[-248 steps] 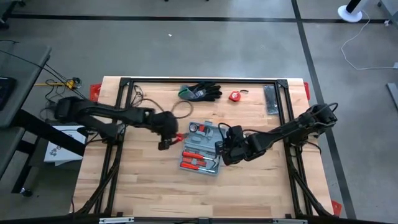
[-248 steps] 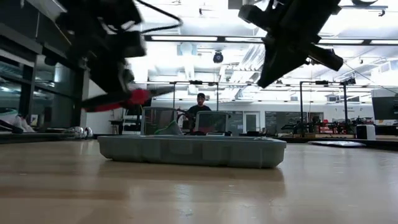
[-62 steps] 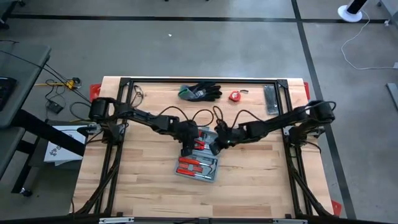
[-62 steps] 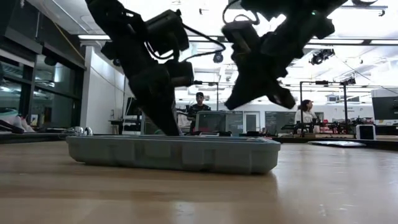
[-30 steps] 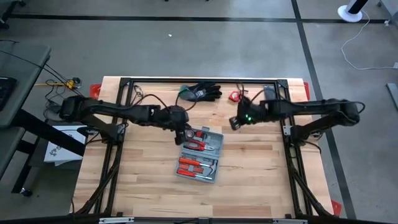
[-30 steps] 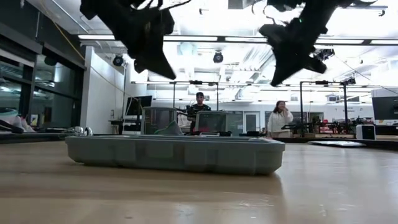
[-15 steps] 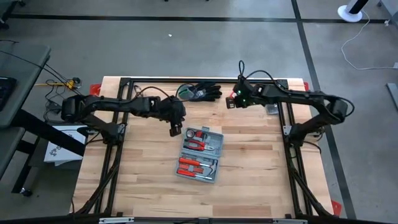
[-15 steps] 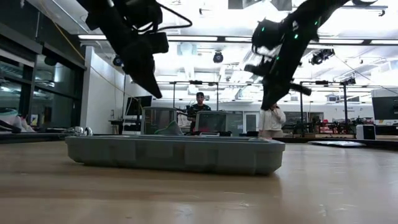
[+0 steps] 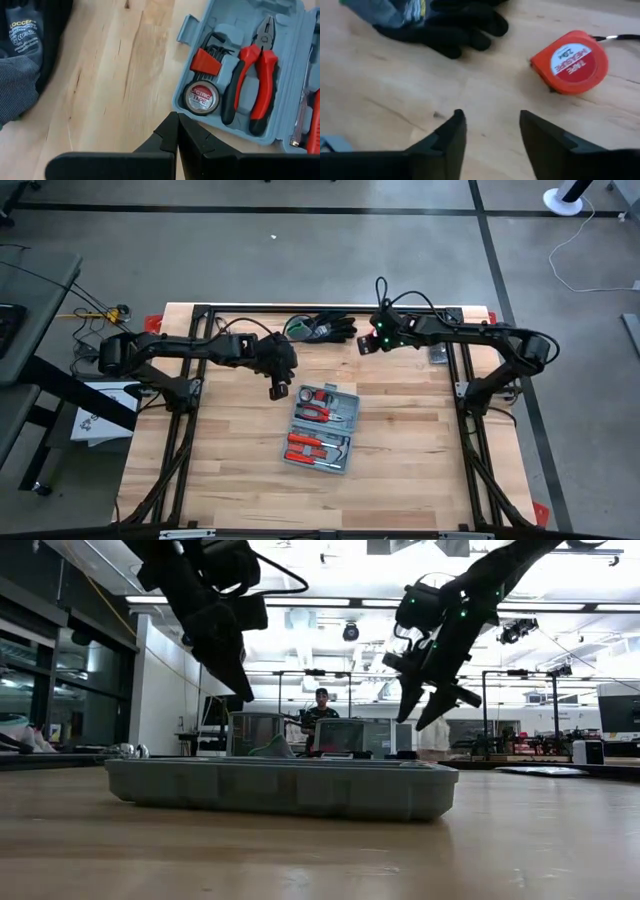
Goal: Prefit tool cases
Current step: Put the pliers into the tool case, then put the measuring tape into the tool case
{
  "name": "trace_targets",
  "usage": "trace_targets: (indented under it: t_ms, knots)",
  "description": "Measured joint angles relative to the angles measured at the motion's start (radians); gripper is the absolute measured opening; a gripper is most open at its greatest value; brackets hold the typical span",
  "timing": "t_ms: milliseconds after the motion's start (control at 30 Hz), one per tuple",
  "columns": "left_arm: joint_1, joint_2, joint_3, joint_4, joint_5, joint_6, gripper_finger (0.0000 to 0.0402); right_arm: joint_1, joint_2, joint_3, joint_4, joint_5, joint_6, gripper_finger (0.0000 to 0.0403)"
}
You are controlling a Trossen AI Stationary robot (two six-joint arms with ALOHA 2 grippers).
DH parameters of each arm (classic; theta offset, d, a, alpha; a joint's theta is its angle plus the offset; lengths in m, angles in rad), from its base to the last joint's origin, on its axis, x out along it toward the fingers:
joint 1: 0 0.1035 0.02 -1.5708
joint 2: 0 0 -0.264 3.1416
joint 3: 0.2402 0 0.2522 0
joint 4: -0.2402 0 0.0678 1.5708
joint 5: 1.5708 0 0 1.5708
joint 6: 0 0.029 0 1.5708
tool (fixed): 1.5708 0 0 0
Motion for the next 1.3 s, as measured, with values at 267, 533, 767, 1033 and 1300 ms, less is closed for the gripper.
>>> trace_targets:
  t_ms: [267,533,767,1033,1300]
  knots:
    - [0.0,0.0,0.0,-0.003,-0.001,0.0,0.0,0.0,-0.001,0.0,-0.008,0.003,-0.026,0.0256]
    - [0.0,0.0,0.0,-0.003,-0.002,-0.002,0.0,0.0,-0.002,0.0,-0.003,0.008,-0.132,0.0277]
    - [0.0,0.0,0.001,-0.002,-0.006,-0.019,0.0,0.0,-0.002,0.0,-0.003,0.0,-0.154,0.0277]
    - [0.0,0.0,0.001,-0.002,-0.009,-0.01,0.0,0.0,-0.002,0.0,-0.003,0.015,-0.19,0.0277]
    - [0.0,0.0,0.001,-0.001,-0.01,-0.007,0.0,-0.054,-0.002,0.0,-0.098,0.058,0.051,0.0277]
